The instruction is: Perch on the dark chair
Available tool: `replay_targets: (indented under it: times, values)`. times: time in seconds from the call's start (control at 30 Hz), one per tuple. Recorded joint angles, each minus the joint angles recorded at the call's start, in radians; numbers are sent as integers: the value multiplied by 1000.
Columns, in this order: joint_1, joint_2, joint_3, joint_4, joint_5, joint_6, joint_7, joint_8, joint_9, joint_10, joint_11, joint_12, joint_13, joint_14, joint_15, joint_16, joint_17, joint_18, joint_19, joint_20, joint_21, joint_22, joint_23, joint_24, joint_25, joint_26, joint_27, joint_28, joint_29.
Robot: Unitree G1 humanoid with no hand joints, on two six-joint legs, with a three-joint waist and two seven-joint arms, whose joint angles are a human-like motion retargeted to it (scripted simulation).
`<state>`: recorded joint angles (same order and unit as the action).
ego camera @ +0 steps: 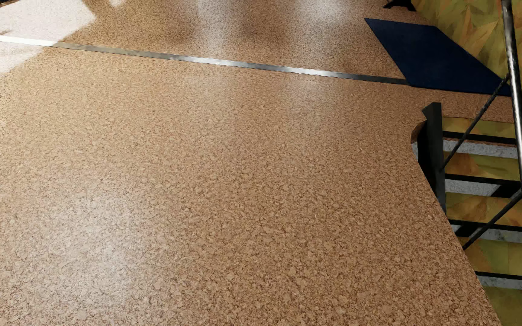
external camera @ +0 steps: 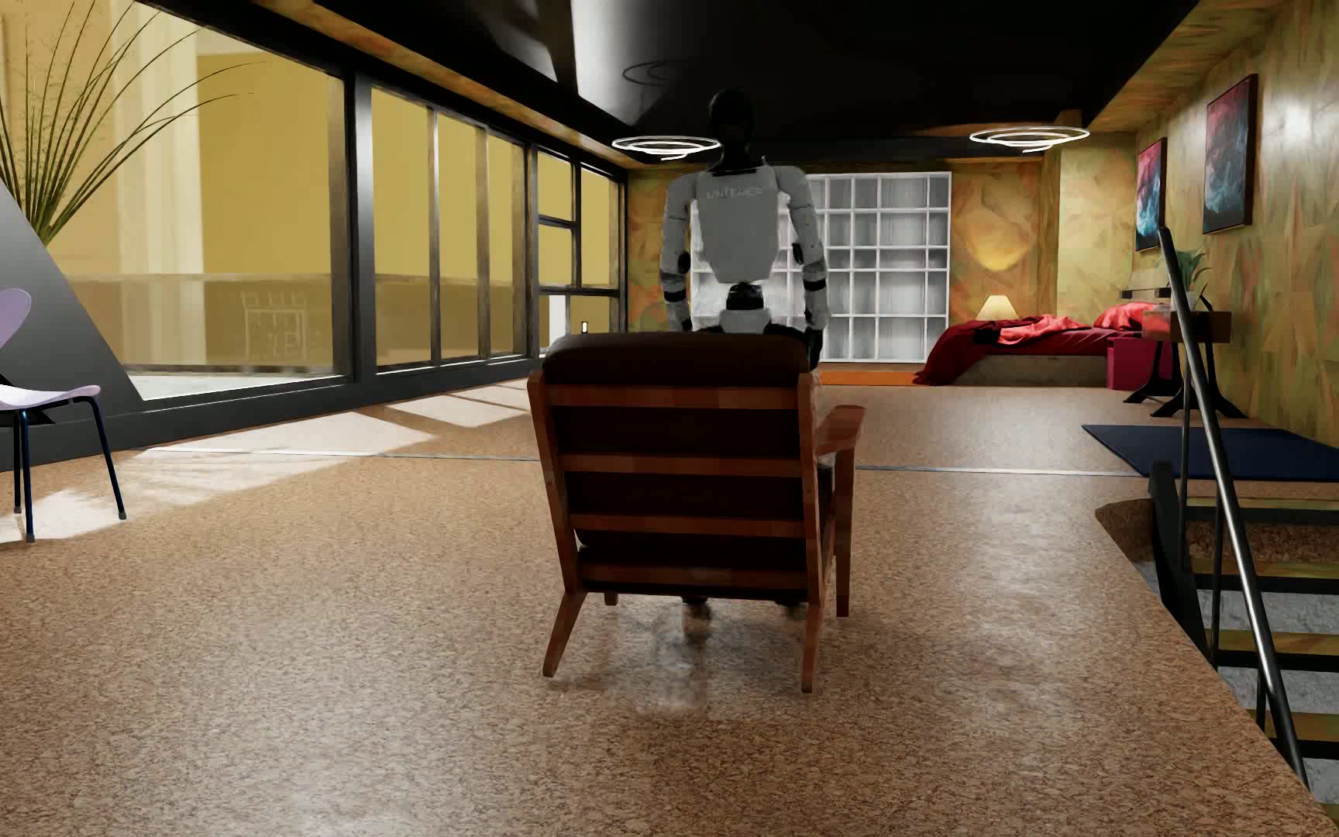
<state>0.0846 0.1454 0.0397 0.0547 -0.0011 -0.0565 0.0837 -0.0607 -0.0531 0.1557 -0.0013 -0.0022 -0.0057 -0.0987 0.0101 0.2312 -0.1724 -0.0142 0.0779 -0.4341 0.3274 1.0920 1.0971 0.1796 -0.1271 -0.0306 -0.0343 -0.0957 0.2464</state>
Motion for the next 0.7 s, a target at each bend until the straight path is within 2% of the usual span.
replay_targets:
  times: [0.03,0.07,0.1,0.13,0.17,0.23,0.3,0.37,0.57,0.7]
  values:
    - [-2,-1,3,-1,1,-2,-1,-2,4,1,1,-17,-8,3,-1,30,0,3,-3,-13,8,-9,-16,-25,-26,22,-8,7,-10]
    - [-1,4,4,2,0,-2,3,-6,4,4,0,-21,-19,2,-3,70,-28,-2,-2,-27,13,-37,-21,-14,-11,33,4,-9,-20]
    - [-3,0,3,5,-2,0,5,-8,1,3,1,-26,-33,2,-1,112,-61,-7,4,-38,15,-60,-24,22,-7,9,-6,-38,11]
    - [-4,-2,3,4,-1,1,9,-11,0,3,3,-30,-45,2,-2,149,-95,-5,4,-38,21,-76,-35,58,-39,-12,-24,-54,49]
    - [4,3,3,3,0,3,12,-13,2,1,3,-32,-52,1,-2,176,-123,-2,3,-30,33,-70,-36,74,-59,-19,-32,-63,56]
    - [9,7,2,3,1,2,13,-12,0,1,2,-37,-63,-1,-2,198,-149,-4,0,-13,19,-2,26,49,-65,-1,-49,-14,-8]
    - [16,15,2,6,2,0,21,-14,-3,0,-2,-38,-68,-4,-3,196,-145,-8,1,11,-14,76,131,5,-18,26,-36,60,-119]
    - [21,11,3,6,4,0,25,-13,-8,0,6,-30,-65,-7,-4,190,-138,-6,-1,25,-36,112,196,-3,30,37,-18,97,-187]
    - [20,15,2,5,2,-2,22,-12,-12,0,-3,9,-10,-8,-1,142,-119,-5,3,15,-19,36,106,38,-24,7,-46,46,-106]
    - [17,6,1,2,0,-3,19,-11,11,-1,9,-9,-13,0,3,73,-69,-1,1,-28,-2,16,77,30,-11,17,-30,22,-80]
